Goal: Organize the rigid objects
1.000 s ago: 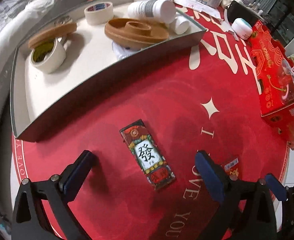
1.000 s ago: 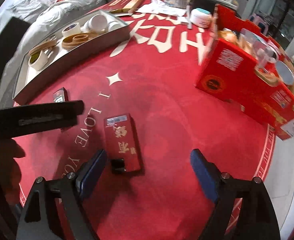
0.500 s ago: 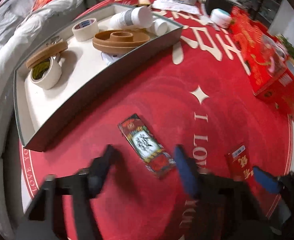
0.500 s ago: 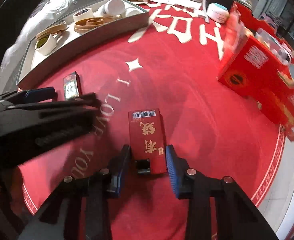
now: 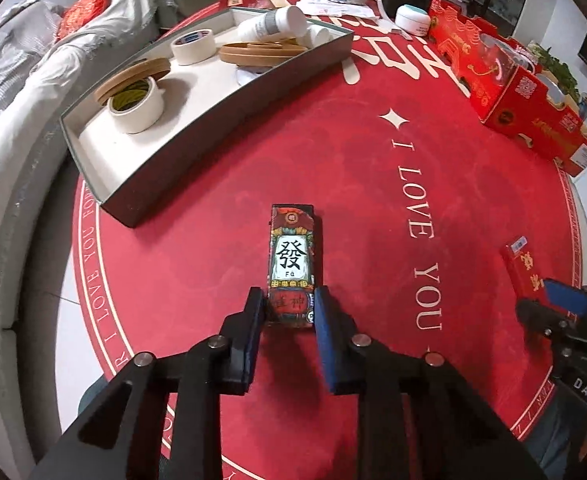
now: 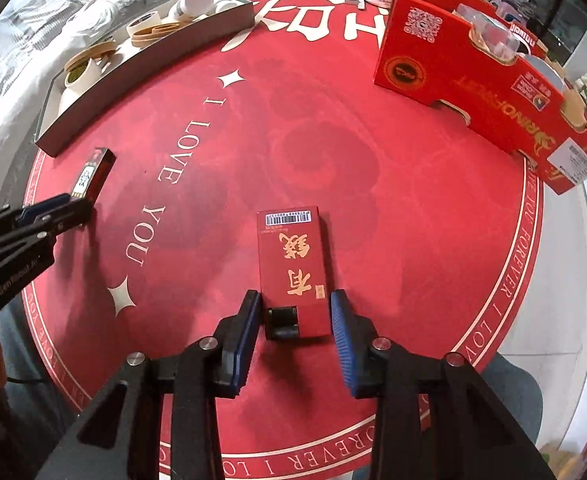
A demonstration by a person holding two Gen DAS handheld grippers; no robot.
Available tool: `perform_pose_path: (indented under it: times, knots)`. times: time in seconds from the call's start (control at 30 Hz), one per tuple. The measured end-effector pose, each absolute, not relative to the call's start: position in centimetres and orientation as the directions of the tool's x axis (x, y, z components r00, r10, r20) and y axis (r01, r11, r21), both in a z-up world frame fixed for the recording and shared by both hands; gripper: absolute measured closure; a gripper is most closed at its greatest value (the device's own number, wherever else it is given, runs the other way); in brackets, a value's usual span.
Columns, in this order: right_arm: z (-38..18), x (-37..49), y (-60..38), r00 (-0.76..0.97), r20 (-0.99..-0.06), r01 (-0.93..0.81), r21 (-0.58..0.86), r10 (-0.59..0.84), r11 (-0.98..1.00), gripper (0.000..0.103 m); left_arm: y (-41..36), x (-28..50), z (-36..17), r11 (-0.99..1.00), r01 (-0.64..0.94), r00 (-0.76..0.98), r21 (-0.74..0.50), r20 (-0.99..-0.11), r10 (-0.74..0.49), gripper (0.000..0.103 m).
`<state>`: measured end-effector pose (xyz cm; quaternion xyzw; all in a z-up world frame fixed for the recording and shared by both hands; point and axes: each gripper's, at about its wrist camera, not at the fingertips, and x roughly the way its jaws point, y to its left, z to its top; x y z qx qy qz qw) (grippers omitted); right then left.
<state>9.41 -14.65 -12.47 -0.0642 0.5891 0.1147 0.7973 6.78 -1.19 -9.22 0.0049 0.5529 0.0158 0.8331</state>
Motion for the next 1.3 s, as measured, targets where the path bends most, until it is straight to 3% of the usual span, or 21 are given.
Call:
perform_pose_path:
  times: [0.07,0.1,0.17,0.27,0.7,0.77,0.8,0.83,0.9,1.03,1.3]
  knots:
    - [-12.3,9.3,-15.1,0.274,-0.954,-0.246,0.054,0.123,0.968,0.065,-0.9,6.9,-9.2,0.998,-0.046,0.385,0.043,-0.921,0.057,0.048]
    - [-12.2,9.4,-15.5,0.271,-0.953,-0.236,0.069,0.134,0.969,0.055,-0.8,7.3,-9.5,0.998,-0.056,0.379,0.037,-0.924,0.056,0.037]
    - [-12.5,9.7,-16.6,0.282,-0.949,-0.205,0.081,0.138,0.975,0.031,-0.3,7.3,-9.7,0.997,-0.078,0.374,0.014,-0.926,0.042,0.033]
    - [-11.8,9.8,-17.6,0.308,-0.940,-0.180,0.090,0.143,0.979,0.030,0.1,7.1,-9.8,0.995,-0.102,0.375,0.013,-0.925,0.051,0.026]
    - [-13.4,11.1,-14.3,0.277,-0.958,-0.248,0.009,0.080,0.969,0.030,-1.7,8.9,-10.0,0.997,-0.073,0.370,-0.012,-0.929,0.016,0.022]
    - [-13.5,11.2,-14.0,0.272,-0.959,-0.246,0.008,0.078,0.969,0.031,-1.9,8.9,-9.9,0.999,-0.049,0.362,-0.012,-0.932,0.007,0.028]
    - [-13.4,11.2,-14.0,0.270,-0.960,-0.247,0.007,0.076,0.969,0.035,-2.2,8.8,-9.8,1.000,-0.024,0.361,-0.012,-0.933,-0.002,0.039]
    - [-13.3,11.1,-13.8,0.270,-0.960,-0.250,0.008,0.077,0.968,0.040,-2.4,8.8,-9.7,1.000,-0.009,0.361,-0.012,-0.933,-0.008,0.058]
    - [-13.1,11.0,-13.4,0.270,-0.960,-0.259,0.008,0.080,0.966,0.056,-2.6,8.7,-9.4,1.000,0.020,0.348,-0.022,-0.937,-0.027,0.078]
    - [-12.9,10.4,-13.4,0.275,-0.958,-0.262,0.006,0.081,0.965,0.067,-2.1,8.2,-9.2,0.998,-0.012,0.328,-0.067,-0.943,-0.060,0.078]
    - [-11.3,10.0,-13.7,0.280,-0.955,-0.239,0.027,0.096,0.971,0.067,-1.5,6.7,-5.5,0.998,-0.033,0.406,-0.046,-0.913,-0.029,0.077]
